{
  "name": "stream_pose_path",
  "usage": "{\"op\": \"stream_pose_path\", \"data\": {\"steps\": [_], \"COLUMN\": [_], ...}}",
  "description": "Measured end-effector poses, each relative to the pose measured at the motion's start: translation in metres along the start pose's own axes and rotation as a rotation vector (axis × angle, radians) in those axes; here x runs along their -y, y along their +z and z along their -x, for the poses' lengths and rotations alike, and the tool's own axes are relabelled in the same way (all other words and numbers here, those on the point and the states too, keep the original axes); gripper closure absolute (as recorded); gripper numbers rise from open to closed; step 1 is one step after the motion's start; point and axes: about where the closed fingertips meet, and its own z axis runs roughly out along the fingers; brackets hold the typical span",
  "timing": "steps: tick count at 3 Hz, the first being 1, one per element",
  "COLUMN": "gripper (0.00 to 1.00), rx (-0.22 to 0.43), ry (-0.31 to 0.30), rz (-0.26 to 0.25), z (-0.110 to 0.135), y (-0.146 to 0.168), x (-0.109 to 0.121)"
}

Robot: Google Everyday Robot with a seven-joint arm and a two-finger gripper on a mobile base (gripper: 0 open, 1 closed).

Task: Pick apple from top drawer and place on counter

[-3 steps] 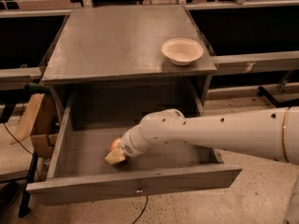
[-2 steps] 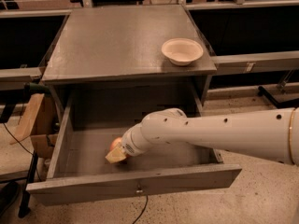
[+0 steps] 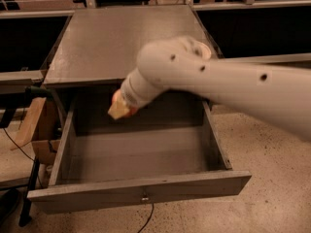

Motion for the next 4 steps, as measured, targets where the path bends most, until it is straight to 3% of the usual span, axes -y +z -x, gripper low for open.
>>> {"op": "stream_pose_path", "data": {"steps": [1,2,3,4], "gripper": [1.0,1.0,1.0,1.0], "rx": [-0.025,-0.101,-0.149,-0.095], "ry": [-0.07,-0.1,-0.069,-0.003], "rz": [-0.052,-0.039,0.0,-0.002], "z": [0.06,0.091,0.103,0.119], "y": [-0.039,-0.034,-0.012,-0.007], "x": [0.027,0.052,0.083,0.122]}}
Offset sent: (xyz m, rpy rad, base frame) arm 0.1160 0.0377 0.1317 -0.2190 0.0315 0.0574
